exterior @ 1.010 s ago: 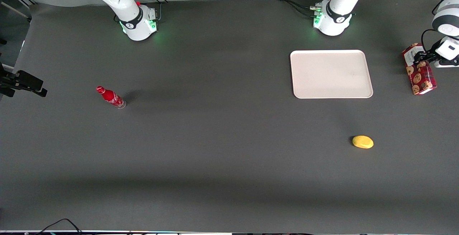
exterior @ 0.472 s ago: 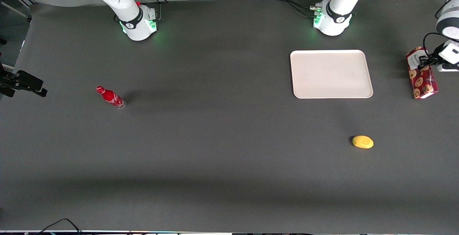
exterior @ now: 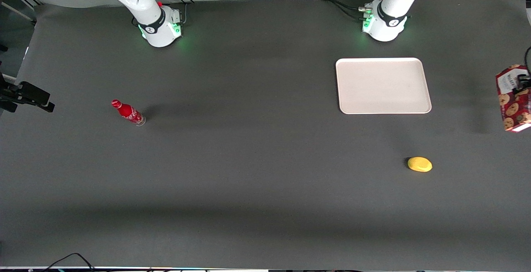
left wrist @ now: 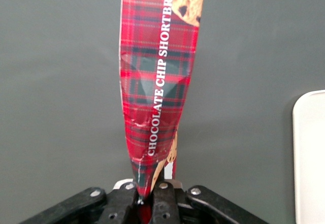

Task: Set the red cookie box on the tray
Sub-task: 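Lift the gripped cookie box up off the table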

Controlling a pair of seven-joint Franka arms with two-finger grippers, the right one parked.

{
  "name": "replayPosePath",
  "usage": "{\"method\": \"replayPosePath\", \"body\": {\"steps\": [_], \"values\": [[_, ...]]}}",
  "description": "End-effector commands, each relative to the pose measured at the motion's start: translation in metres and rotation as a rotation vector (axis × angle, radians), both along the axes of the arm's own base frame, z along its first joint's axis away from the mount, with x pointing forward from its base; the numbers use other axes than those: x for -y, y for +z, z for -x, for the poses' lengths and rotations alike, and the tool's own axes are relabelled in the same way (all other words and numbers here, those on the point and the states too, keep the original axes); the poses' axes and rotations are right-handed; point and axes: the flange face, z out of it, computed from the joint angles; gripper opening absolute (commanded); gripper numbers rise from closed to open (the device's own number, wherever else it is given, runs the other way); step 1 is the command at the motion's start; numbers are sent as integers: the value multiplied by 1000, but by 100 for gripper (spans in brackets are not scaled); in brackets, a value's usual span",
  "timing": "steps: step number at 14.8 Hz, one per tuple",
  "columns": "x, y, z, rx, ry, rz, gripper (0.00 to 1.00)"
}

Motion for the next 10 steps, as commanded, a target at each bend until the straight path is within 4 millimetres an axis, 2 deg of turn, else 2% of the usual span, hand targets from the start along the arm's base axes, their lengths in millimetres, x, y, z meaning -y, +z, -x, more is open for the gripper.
{"method": "replayPosePath", "body": {"steps": [1,3,4,5,9,10], "values": [[-13,105,-28,-67,-2,-36,0],[-14,167,-39,-79,-22,-56,0],[-13,193,-42,-88,-26,-70,0],[-10,210,-44,-90,-29,-81,0],[3,210,-54,-97,-2,-72,0],[17,208,-60,-113,10,-53,0]]}}
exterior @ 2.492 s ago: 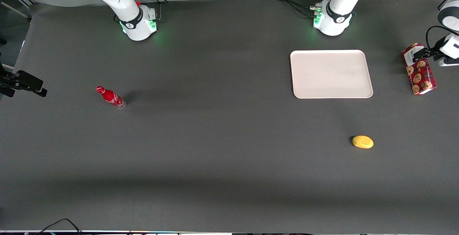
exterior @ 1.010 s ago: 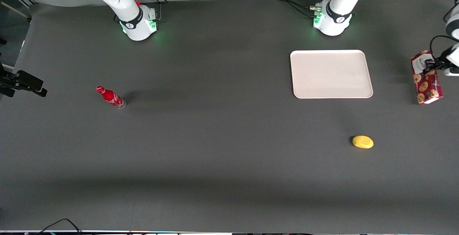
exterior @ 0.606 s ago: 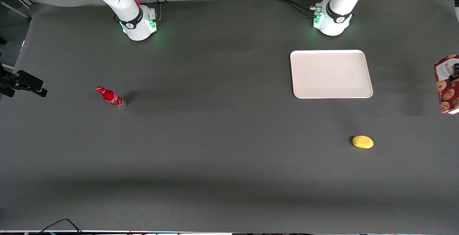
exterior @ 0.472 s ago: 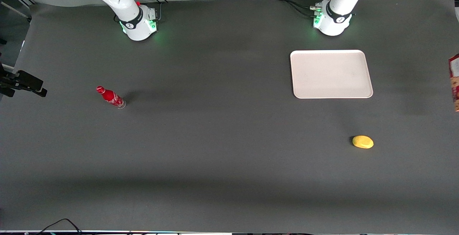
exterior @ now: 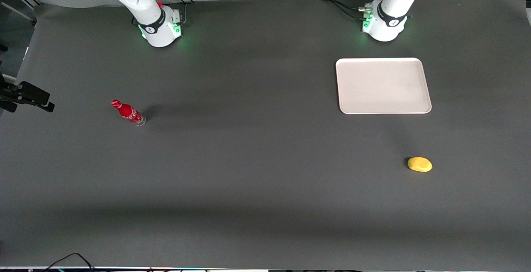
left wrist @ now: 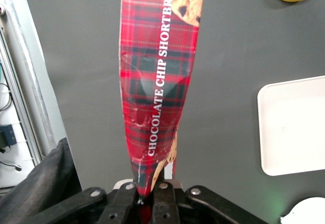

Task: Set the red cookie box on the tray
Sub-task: 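Lift the gripped cookie box up off the table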

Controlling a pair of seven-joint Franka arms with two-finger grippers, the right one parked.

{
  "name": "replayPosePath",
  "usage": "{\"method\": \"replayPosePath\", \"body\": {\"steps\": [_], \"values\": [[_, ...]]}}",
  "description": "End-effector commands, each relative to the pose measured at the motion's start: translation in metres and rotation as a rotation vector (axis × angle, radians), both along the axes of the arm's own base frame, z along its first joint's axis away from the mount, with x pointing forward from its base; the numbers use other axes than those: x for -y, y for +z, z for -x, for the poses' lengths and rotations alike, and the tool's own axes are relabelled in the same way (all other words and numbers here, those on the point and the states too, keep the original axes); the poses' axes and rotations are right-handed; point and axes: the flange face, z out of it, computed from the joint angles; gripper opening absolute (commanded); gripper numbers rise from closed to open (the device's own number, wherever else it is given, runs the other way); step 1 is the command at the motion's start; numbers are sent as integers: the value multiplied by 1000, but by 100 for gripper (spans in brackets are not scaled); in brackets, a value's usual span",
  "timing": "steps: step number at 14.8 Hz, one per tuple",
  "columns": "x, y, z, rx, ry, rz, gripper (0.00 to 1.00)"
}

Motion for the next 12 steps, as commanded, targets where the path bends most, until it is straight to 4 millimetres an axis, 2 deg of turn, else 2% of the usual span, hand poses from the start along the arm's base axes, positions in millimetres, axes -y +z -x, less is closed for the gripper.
{"method": "replayPosePath", "body": {"steps": [1,4,7,10,12], "values": [[36,-4,-21,-53,61,20,0],[90,-6,-50,-73,98,35,0],[139,-2,-65,-77,117,24,0],[197,-14,-51,-70,177,22,0],[221,-30,-35,-57,220,21,0]]}}
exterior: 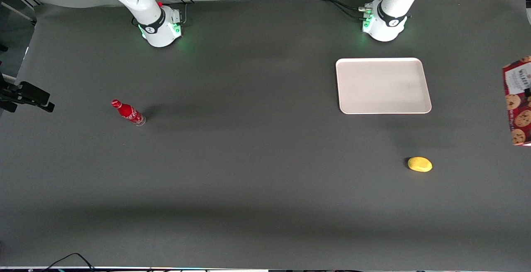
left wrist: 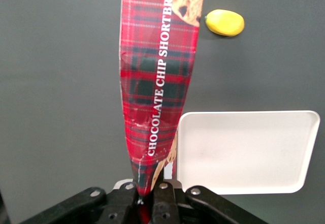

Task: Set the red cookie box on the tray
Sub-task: 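Carry the box toward the white tray and lower it onto the tray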

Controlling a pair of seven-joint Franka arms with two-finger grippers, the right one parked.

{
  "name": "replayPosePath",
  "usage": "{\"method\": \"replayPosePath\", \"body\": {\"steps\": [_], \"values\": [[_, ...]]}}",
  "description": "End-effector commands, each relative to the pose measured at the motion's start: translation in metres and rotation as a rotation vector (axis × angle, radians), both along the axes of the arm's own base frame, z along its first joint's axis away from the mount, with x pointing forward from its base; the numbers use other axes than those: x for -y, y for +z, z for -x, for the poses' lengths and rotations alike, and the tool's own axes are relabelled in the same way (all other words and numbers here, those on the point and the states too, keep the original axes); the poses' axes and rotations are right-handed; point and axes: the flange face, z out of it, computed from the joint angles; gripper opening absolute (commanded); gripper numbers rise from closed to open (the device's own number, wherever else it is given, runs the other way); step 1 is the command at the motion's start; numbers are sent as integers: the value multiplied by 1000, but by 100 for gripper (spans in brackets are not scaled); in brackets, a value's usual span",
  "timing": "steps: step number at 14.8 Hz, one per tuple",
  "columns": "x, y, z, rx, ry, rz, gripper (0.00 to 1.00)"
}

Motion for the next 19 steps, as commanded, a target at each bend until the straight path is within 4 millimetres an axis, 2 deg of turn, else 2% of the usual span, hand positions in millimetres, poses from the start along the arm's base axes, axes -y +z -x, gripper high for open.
{"method": "replayPosePath", "body": {"steps": [1,2,4,8,12,15,19], "values": [[39,-19,47,36,86,-3,0],[50,-32,54,39,94,1,0],[58,-64,73,65,97,14,0],[65,-130,101,58,103,28,0],[73,-185,131,16,93,29,0],[78,-225,163,31,97,30,0],[85,-247,185,-2,91,37,0]]}}
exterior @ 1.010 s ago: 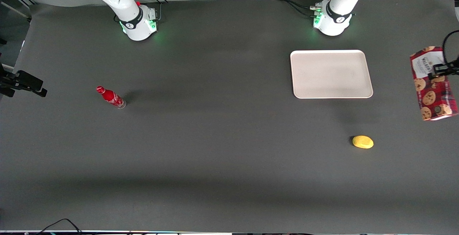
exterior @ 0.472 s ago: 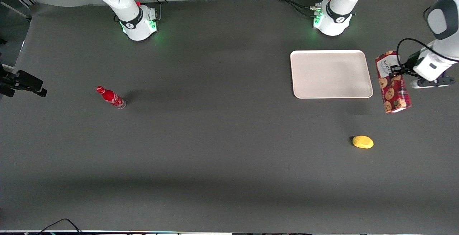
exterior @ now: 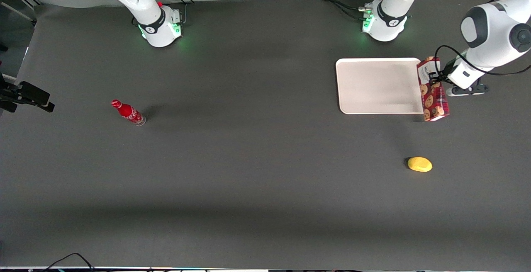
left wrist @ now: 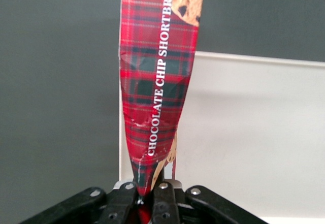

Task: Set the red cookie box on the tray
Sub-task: 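Carry the box toward the white tray and lower it onto the tray, then open the left gripper to release the box on the tray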

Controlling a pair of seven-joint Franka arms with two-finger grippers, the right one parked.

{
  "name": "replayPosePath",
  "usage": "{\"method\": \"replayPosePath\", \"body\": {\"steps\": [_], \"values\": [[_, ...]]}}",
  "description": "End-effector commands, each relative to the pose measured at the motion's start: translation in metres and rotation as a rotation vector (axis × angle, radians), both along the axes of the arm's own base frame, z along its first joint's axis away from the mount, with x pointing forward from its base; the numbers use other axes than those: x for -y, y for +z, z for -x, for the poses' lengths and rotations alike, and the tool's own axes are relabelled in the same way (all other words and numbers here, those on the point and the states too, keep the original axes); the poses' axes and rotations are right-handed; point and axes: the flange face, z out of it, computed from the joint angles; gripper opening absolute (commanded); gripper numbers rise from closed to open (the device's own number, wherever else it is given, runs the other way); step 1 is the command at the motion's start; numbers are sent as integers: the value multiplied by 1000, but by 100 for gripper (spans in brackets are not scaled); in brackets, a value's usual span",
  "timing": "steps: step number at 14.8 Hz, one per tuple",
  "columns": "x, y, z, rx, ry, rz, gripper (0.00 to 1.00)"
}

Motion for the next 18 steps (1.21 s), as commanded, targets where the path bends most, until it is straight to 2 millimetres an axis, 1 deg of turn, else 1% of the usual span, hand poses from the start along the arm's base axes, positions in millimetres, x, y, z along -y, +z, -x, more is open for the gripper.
{"method": "replayPosePath", "body": {"steps": [1,3,7,9,10,12,13,14,15,17,18], "values": [[7,-4,27,1,4,4,0],[9,-8,36,-10,-15,-3,0],[3,-15,43,-19,-35,-28,0],[-2,-16,43,-11,-28,-34,0],[-3,-22,43,-16,-24,-36,0],[-4,-27,43,-19,-22,-39,0],[-7,-28,44,-21,-12,-37,3],[-12,-31,46,-28,1,-35,10],[-12,-32,46,-26,3,-35,28],[-12,-35,46,-33,3,-36,44],[-12,-35,46,-33,1,-36,57]]}}
